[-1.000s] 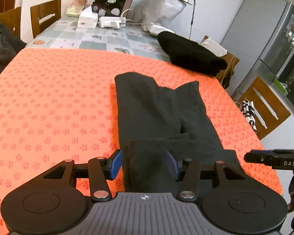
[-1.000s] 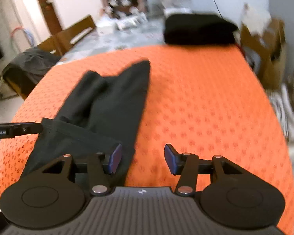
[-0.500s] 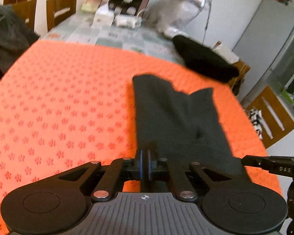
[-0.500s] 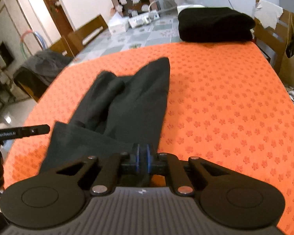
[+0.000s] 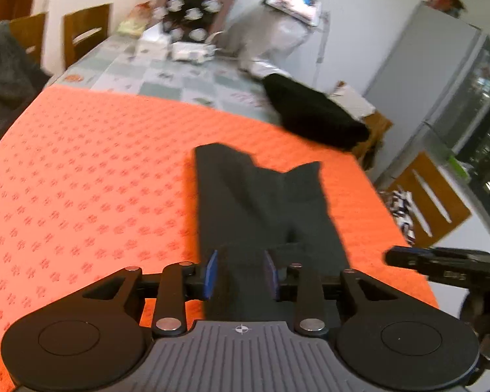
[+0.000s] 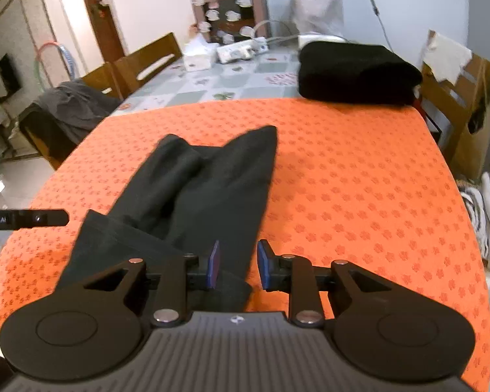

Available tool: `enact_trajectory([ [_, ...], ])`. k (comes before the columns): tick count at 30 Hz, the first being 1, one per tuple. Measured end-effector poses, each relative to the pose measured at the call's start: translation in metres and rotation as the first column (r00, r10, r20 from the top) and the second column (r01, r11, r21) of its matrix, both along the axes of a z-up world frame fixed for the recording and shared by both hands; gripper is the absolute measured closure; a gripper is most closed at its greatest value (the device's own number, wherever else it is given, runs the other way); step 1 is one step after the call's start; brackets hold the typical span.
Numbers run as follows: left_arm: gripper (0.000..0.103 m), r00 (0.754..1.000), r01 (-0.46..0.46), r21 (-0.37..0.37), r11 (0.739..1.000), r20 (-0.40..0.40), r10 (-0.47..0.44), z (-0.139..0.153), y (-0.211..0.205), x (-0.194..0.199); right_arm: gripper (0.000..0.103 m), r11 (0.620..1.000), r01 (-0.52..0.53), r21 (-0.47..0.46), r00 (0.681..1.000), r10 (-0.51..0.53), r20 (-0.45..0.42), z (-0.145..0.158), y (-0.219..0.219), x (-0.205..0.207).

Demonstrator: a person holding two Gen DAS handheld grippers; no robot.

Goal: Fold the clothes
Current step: 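Open the left gripper and release the garment, then move both open grippers to the garment's folded end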

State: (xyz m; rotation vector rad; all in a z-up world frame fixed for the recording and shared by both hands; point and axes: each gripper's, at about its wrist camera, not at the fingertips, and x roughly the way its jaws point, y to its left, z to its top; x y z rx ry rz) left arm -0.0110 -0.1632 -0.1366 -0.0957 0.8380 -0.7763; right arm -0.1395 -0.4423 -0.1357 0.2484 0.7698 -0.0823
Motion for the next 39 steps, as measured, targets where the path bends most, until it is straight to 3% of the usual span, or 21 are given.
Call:
enact_trajectory([
  [5, 0.066, 0.994, 0.11, 0.044, 0.993, 0.02, -0.111, -0.005, -0.027, -0.013, 0.074, 0.997, -0.071, -0.014, 0.997, 0.071, -0.005, 0.0, 0.017, 0.007],
  [10, 0.067, 0.993, 0.113, 0.12, 0.986, -0.04, -0.108, -0.031, -0.038, -0.01, 0.074, 0.992, -0.12, -0.032, 0.992, 0.119, -0.032, -0.012, 0.032, 0.016],
  [19, 0.071, 0.993, 0.071, 0.094, 0.993, -0.103, -0.061, -0.053, -0.031, 0.003, 0.074, 0.989, -0.144, -0.041, 0.989, 0.143, -0.028, -0.013, 0.036, 0.025],
  [25, 0.065, 0.994, 0.103, 0.048, 0.994, -0.043, -0.101, -0.029, -0.033, -0.006, 0.074, 0.986, -0.16, -0.047, 0.987, 0.159, -0.015, -0.01, 0.039, 0.03],
  [30, 0.065, 0.992, 0.128, 0.064, 0.99, -0.023, -0.127, -0.028, -0.048, -0.002, 0.074, 0.982, -0.18, -0.061, 0.984, 0.18, -0.005, -0.007, 0.045, 0.043],
  [39, 0.065, 0.988, 0.146, 0.101, 0.984, -0.063, -0.14, -0.053, -0.056, 0.009, 0.074, 0.98, -0.194, -0.039, 0.976, 0.189, -0.107, -0.046, 0.05, 0.067],
])
